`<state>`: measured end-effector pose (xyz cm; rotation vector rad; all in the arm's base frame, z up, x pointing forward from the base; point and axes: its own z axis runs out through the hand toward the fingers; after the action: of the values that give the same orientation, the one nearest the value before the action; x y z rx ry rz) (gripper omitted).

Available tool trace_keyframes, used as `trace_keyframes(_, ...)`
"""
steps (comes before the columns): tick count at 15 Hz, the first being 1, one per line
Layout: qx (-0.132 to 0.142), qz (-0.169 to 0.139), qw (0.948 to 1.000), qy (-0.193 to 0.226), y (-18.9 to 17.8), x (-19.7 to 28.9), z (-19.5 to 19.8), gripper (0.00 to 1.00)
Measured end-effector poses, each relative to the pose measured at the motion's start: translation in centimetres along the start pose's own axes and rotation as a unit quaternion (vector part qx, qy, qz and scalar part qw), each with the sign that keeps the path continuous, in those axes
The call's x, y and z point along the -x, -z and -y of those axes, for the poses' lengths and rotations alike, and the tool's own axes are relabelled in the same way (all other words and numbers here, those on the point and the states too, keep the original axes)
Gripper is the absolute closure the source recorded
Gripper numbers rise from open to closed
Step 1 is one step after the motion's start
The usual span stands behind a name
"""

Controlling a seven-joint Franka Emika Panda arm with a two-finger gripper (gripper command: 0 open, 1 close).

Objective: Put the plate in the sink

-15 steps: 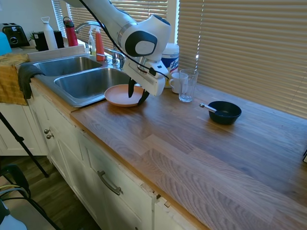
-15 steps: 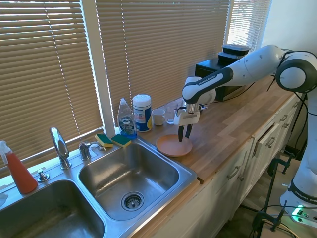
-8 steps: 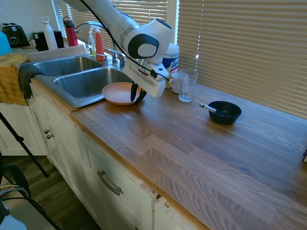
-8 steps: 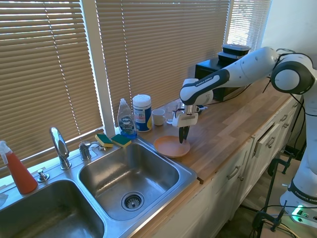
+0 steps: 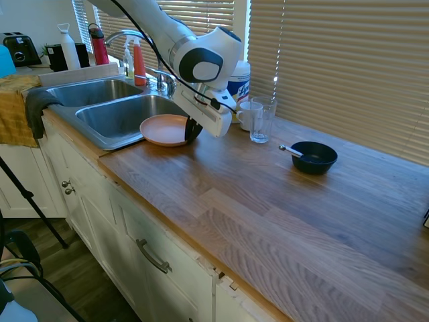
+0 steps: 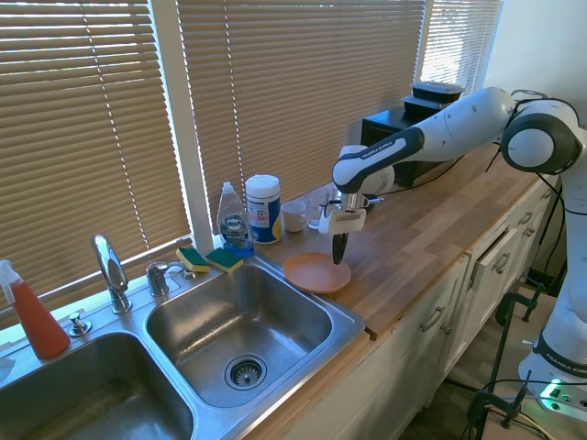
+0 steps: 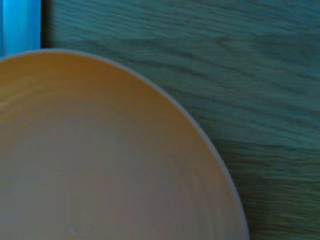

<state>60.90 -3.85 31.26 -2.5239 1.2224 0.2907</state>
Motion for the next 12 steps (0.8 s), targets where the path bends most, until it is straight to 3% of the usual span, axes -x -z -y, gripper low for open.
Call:
trace_keyframes(7, -0.027, 0.007, 0.9987, 0.043, 5.9, 3.0, 2.0, 1.0)
trace_keyframes(12, 0.009, -0.036, 0.9961, 0.08, 8.5, 13.2, 11.1, 1.0)
